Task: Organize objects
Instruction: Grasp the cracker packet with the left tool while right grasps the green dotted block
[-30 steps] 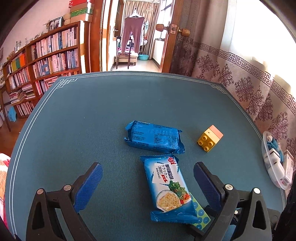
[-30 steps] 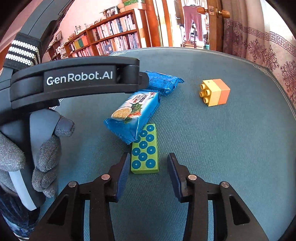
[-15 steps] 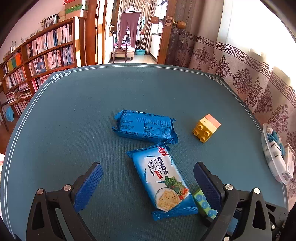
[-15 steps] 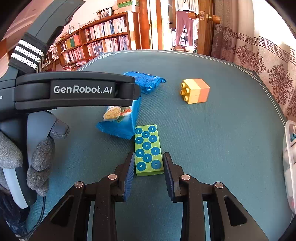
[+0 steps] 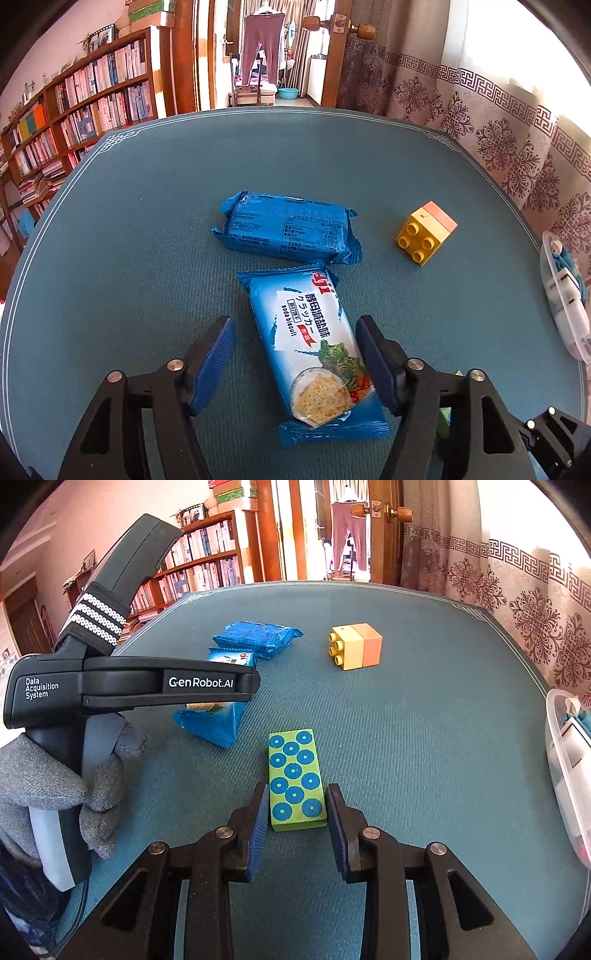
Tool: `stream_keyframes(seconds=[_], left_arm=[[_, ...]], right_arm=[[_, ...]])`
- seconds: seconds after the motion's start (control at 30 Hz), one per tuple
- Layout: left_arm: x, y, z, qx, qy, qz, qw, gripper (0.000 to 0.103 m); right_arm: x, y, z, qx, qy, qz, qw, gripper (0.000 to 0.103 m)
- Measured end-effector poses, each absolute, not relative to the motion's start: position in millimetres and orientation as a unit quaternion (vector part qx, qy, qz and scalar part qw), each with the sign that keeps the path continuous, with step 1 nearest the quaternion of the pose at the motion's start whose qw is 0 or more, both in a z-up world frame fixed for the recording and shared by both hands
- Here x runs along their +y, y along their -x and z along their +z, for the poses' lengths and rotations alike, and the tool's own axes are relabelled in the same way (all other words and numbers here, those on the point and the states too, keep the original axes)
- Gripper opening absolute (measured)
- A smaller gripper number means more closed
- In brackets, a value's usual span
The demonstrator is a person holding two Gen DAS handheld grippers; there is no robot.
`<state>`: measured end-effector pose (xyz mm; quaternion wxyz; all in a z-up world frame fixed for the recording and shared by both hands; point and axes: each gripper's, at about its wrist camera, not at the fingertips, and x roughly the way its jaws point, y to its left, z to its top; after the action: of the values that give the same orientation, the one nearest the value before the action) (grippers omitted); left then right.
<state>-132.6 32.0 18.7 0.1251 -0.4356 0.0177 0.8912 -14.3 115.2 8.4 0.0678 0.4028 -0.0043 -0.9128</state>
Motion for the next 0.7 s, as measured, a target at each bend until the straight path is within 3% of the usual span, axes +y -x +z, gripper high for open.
stream_keyframes(seconds=[0.07,0.17,0.43,0.7], left_arm=[[31,132,20,0.017,0.433,0.892,0.127,0.050],[30,132,21,0.011,0.431,0.893,0.131,0.043],[35,125,30,0.014,0.413,0.898,0.150,0.042],[42,119,33,0.017,0.407,0.899,0.161,0.042]], right_arm=[[116,16,8,-0.004,-0.402,-0.913,0.067,0.033],[114,19,8,-0.003,-0.401,-0.914,0.065,0.033],[114,17,6,0.003,-0.397,-0.916,0.063,0.031],[141,8,19,-0.040,-0.387,-0.920,0.043,0.030]])
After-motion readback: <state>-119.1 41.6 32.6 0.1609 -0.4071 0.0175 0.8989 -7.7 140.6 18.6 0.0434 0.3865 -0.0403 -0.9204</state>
